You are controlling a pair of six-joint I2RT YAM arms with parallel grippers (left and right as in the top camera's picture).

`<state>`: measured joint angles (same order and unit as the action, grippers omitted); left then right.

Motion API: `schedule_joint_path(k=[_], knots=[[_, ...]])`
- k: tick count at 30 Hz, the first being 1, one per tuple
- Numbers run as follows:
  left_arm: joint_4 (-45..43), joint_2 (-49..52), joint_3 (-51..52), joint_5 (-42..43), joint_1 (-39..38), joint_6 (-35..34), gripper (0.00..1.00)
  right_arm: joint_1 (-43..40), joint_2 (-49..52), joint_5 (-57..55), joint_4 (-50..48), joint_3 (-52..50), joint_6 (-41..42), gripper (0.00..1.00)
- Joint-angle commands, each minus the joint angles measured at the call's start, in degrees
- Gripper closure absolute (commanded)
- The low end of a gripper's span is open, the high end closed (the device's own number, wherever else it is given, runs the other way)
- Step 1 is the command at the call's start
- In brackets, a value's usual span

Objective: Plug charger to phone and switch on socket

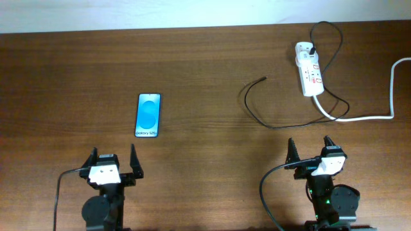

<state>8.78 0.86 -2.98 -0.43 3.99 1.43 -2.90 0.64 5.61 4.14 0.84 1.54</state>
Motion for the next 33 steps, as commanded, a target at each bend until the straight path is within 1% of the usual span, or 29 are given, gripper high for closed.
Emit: schedule_joint_path(k=[1,8,11,18,21,24,33], knots=[[5.62,-0.09,-7.17,2.84,-0.09,-1.03,0.01,0.2,-0.33,-0.31,-0.07,-0.52,0.46,0.02],[13.2,3.02,-17.68,2.86,-0.09,-1.03,0.01,0.2,-0.33,-0.31,-0.07,-0.52,0.46,0.02],[16.68,5.9,-22.95,3.3,-0.09,-1.03,0.01,0.2,-0.33,-0.28,-0.07,-0.52,0.46,0.02],[24.92,16.83,-36.02,4.98,-0.09,-1.01,0.01,0.2,-0.33,-0.28,-0.07,-0.52,0.46,0.02],[27.85,23.58,-41.59,8.52,-0.09,-1.01,0.01,0.2,-0.33,-0.31,-0.07,-0.52,0.46,0.02],[31.1,30.51,-46.58,10.14,-0.09,-0.98,0.01,0.2,-0.33,-0.31,-0.07,-0.52,0.46,0.02],[44.28,57.02,-65.2,14.84,-0.09,-0.98,0.01,0.2,-0.33,-0.28,-0.07,-0.52,0.46,0.02]])
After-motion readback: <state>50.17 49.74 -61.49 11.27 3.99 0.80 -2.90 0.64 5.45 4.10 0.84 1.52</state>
